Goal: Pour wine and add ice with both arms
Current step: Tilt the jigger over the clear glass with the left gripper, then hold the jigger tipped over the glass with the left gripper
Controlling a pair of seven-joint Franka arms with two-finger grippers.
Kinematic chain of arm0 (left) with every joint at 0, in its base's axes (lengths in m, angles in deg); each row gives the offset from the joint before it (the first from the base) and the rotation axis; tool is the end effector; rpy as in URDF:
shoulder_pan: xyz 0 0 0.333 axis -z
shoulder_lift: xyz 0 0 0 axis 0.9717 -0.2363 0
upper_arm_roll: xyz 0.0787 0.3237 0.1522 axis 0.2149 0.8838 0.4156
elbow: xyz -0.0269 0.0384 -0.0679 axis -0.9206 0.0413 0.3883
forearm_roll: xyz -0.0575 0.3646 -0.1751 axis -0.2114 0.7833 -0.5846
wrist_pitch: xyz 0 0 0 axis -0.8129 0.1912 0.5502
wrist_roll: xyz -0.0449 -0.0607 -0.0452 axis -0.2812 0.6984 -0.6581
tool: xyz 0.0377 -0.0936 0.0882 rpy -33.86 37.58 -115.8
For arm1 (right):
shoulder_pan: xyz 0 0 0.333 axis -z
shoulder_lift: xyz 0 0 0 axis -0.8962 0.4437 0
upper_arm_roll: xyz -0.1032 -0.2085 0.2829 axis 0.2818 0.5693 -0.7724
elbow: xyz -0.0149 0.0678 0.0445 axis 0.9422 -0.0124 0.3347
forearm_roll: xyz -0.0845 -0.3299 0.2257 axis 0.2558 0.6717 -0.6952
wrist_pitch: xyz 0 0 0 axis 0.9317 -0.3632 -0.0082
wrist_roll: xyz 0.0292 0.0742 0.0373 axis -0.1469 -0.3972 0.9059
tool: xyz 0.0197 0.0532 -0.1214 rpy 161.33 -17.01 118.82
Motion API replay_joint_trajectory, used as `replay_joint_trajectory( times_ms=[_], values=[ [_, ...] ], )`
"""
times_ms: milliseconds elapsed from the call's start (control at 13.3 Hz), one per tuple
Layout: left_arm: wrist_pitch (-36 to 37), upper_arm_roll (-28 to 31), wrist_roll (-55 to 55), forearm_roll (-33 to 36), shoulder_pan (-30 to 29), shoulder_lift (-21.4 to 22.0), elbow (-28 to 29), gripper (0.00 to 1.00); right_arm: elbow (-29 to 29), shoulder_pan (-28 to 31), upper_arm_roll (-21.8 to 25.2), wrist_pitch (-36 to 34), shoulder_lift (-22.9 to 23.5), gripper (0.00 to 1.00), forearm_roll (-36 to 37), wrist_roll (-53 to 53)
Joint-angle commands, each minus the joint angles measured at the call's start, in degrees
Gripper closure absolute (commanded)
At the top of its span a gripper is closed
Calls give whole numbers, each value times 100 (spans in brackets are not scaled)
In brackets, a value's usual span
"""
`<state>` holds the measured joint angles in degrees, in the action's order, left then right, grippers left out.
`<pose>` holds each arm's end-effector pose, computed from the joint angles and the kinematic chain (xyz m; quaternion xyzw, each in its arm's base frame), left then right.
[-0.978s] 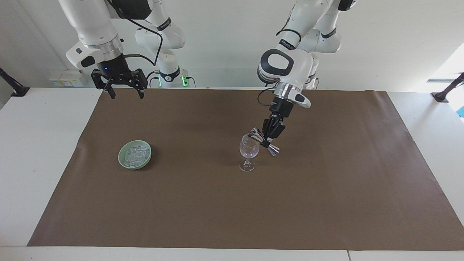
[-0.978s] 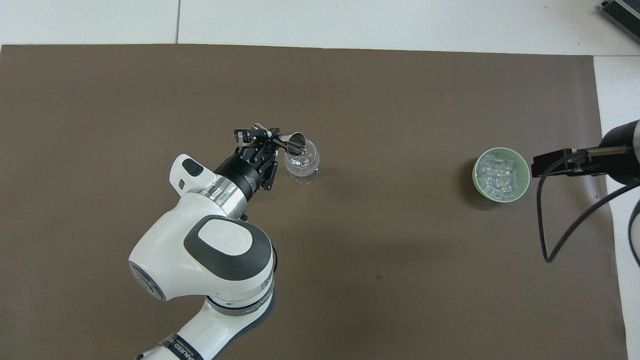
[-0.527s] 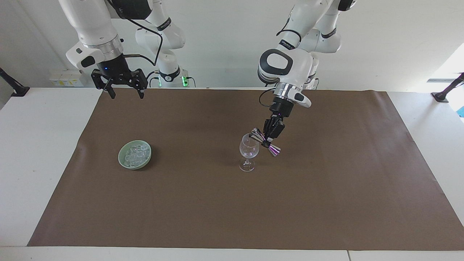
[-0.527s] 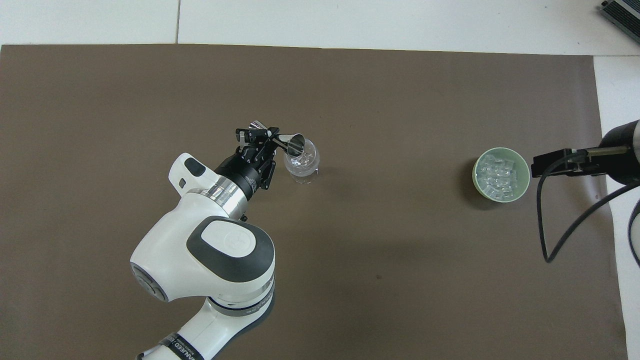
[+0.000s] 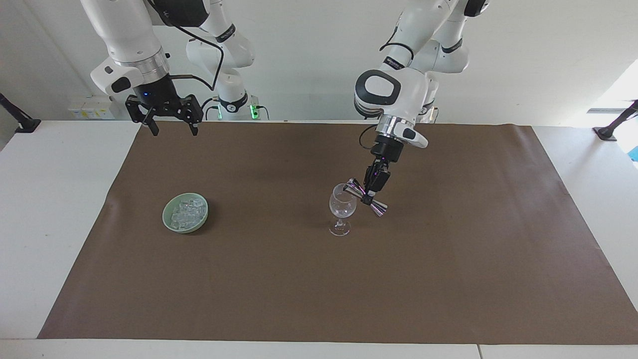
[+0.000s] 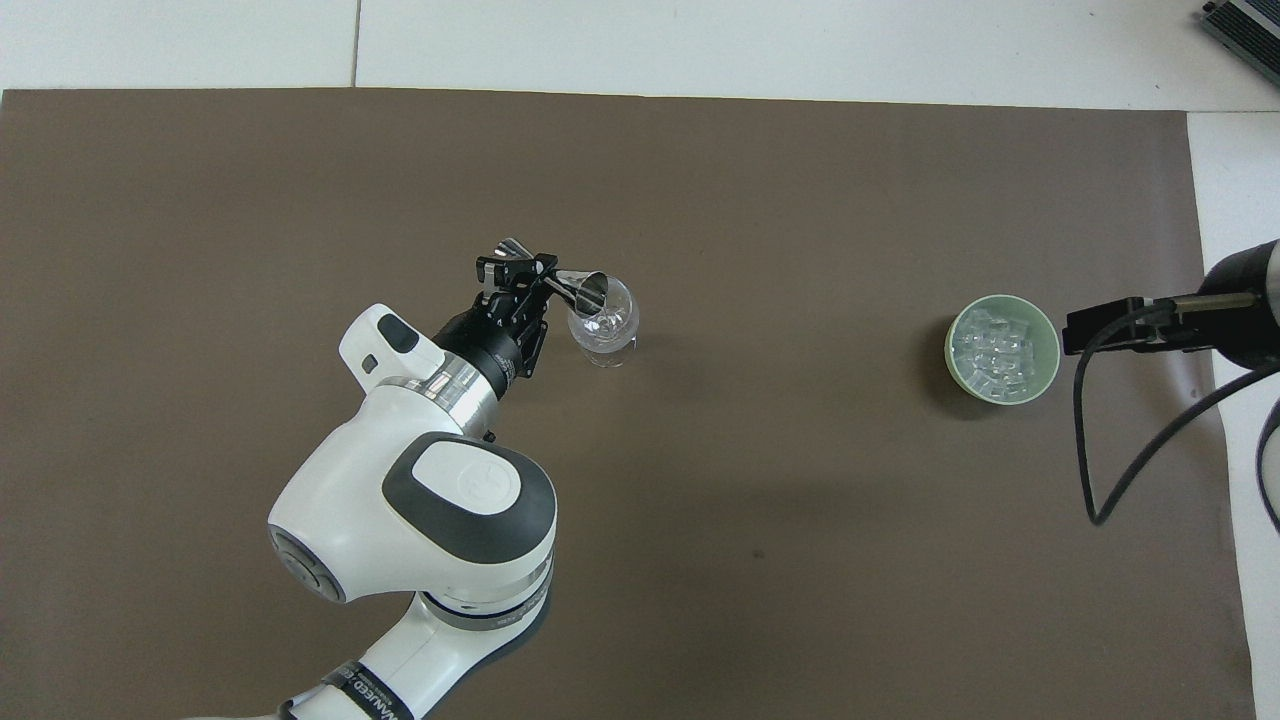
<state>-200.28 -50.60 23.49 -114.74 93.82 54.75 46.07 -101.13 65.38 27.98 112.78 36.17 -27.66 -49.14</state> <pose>0.5329 -0.3203 0.4521 0.6784 0.5680 0.1567 0.4388 0.5533 0.0197 0.6517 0.9999 0.0032 0.0134 0.0079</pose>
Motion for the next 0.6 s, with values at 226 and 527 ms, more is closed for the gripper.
replay_joint_trajectory(
  times_ms=[226, 527],
  values=[
    [-233, 64, -392, 88, 114, -109, -159, 100, -130, 30, -23, 6, -122, 0, 5, 112],
    [-321, 63, -428, 299, 123, -153, -212, 100, -130, 30, -23, 6, -122, 0, 5, 112]
  ],
)
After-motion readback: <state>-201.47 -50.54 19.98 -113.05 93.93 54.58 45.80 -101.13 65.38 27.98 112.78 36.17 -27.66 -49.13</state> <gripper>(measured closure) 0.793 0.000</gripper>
